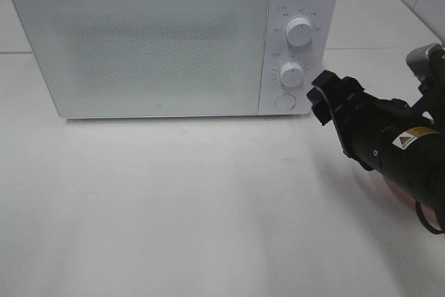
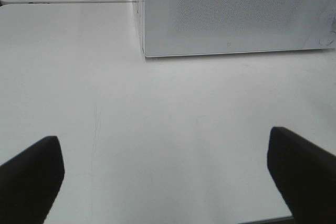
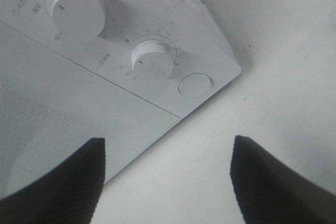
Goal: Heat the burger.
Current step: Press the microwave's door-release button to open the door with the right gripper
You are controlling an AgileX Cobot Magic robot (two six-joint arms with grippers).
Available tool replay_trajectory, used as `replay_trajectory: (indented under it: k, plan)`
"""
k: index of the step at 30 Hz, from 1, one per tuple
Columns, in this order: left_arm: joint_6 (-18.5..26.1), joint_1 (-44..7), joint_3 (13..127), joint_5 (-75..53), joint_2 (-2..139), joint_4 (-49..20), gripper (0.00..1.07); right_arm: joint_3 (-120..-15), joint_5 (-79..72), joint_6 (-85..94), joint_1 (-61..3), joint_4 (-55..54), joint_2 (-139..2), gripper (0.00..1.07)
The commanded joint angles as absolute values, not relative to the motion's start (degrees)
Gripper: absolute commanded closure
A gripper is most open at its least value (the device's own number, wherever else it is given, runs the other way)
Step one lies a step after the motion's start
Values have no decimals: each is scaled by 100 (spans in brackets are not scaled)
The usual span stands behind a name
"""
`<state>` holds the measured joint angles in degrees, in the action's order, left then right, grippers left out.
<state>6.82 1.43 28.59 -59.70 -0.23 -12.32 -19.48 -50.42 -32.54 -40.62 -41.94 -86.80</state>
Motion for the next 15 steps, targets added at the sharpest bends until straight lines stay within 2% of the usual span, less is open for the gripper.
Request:
replay_trajectory:
  k: [1,5,7,10,11,12,13,15]
  plan:
    - [705,143,2848,-5930,-155,-1232,3,-1937,-5025,-4521,-4085,-4171,-8675,50]
    - [705,143,2848,-5930,-155,-1232,3,-1937,-5025,-5202,-4085,-4171,-8675,58]
    - [705,143,2848,-5930,-155,-1232,3,-1965,-5071,-5942,-4085,-4297,-8675,73]
    - [705,143,2848,-5930,-155,-1232,3,-1965,-5076,-6056,-4085,-4314,-8675,77]
    - [705,143,2848,-5930,-155,-1232,3,-1977,-5082,-6297,-4085,-4429,-8675,85]
    - [705,143,2848,-5930,-155,-1232,3,-1982,-5082,-6354,-4085,-4435,-8675,89]
    - [705,143,2848,-5930,-155,-1232,3,-1982,-5082,-6354,-4085,-4435,-8675,89]
    - [705,143,2848,-5930,-155,-1232,3,-1982,-5128,-6371,-4062,-4458,-8686,102]
